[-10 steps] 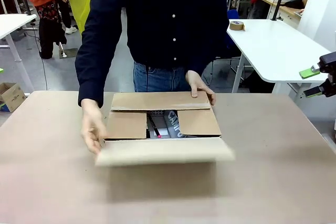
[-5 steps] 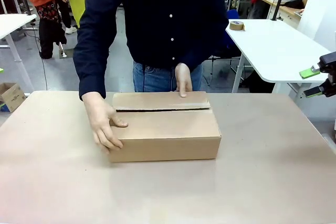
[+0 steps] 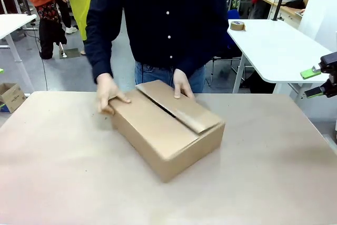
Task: Pack the gift set into the box.
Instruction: Press and hold the closed box until the human finishes sealing it.
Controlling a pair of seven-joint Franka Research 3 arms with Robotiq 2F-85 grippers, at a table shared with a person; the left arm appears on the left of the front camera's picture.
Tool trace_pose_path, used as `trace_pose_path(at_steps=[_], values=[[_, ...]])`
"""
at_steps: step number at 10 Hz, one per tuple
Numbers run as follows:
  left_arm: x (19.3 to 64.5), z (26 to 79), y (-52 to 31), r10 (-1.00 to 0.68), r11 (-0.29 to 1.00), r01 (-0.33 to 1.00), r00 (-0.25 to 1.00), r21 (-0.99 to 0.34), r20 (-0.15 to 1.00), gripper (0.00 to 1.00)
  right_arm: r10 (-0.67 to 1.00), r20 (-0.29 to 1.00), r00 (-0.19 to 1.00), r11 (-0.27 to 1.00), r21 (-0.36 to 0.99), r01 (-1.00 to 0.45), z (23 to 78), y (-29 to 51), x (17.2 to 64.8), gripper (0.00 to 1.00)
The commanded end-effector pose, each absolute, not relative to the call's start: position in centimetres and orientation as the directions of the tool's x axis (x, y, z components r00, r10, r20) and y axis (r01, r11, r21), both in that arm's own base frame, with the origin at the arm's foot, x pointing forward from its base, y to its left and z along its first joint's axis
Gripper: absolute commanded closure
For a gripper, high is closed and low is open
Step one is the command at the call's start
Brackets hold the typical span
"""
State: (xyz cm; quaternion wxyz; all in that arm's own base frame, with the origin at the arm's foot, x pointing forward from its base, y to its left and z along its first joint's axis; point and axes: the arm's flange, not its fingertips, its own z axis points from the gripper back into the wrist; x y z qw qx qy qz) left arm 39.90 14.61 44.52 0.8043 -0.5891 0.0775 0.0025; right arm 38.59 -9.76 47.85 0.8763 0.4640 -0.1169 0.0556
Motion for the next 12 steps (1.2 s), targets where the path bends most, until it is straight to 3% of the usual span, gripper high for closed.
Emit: trace_pose_path(at_steps=[1,8,9,10,11,12], values=[[39.7,44.6,14.6,-0.085,0.309,-0.093,0.989,-0.946,-0.124,0.00,-0.018,0.247,0.969,0.569,0.800,-0.193,47.8,-9.5,38.4,0.00],[39.9,44.5,14.6,-0.087,0.306,-0.095,0.988,-0.947,-0.128,0.00,-0.011,0.256,0.966,0.563,0.800,-0.206,47.9,-9.8,38.6,0.00],[40.6,45.6,9.5,-0.316,0.285,0.216,0.941,-0.934,0.121,0.00,0.195,0.448,0.873,0.550,0.687,-0.475,48.8,-4.1,40.3,0.00],[41.1,45.3,2.8,-0.444,0.142,0.479,0.813,-0.866,0.376,0.00,0.406,0.625,0.667,0.347,0.570,-0.745,48.6,3.5,41.4,0.00],[41.3,43.7,-2.1,-0.478,0.016,0.585,0.717,-0.811,0.507,0.00,0.472,0.739,0.480,0.100,0.496,-0.862,47.7,8.0,41.1,0.00],[41.2,42.1,-5.1,-0.467,-0.034,0.592,0.703,-0.805,0.537,0.00,0.467,0.815,0.343,-0.052,0.412,-0.910,46.6,10.7,40.0,0.00]])
